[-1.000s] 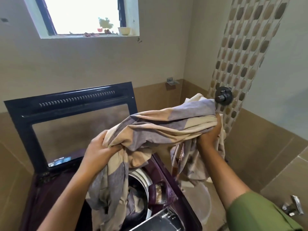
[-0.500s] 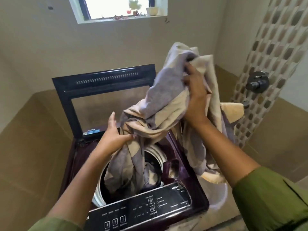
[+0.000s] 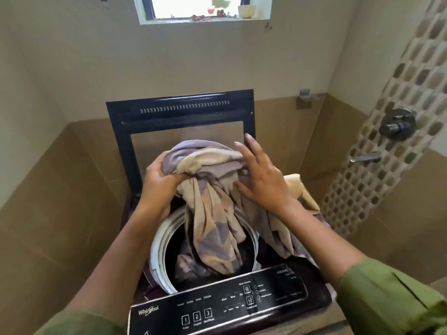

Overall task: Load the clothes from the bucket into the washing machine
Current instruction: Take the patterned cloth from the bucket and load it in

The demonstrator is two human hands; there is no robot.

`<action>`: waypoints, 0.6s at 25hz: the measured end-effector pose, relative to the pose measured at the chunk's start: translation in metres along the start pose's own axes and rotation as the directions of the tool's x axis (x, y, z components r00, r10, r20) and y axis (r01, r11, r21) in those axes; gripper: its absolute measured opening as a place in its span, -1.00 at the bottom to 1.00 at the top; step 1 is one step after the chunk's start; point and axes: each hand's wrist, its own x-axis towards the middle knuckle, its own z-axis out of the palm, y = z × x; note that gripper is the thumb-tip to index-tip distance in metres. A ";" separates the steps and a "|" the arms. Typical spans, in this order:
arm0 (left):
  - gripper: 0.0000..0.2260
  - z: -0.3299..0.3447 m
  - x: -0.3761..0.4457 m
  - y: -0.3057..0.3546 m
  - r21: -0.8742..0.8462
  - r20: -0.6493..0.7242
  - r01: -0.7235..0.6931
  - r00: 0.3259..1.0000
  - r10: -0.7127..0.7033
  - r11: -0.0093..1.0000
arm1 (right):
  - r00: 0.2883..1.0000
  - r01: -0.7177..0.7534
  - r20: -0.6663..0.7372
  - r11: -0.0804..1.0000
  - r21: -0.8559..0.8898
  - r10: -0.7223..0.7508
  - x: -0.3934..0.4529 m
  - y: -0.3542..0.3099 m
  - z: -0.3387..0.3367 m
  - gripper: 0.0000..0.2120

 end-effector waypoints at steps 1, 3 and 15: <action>-0.65 -0.004 0.004 0.000 -0.047 0.021 -0.001 1.000 0.002 0.999 | 0.965 -0.232 0.105 0.969 -0.086 0.241 -0.012 0.012 0.011 -0.09; -0.64 -0.008 0.012 -0.003 -0.121 0.106 -0.005 0.994 0.018 0.993 | 0.733 -0.547 0.292 0.788 -0.284 0.614 -0.041 0.039 0.034 -0.03; -0.61 -0.047 0.044 -0.054 -0.267 0.062 0.159 0.987 -0.148 0.951 | 0.475 -0.869 0.044 0.461 0.178 0.879 0.004 0.070 0.025 -0.67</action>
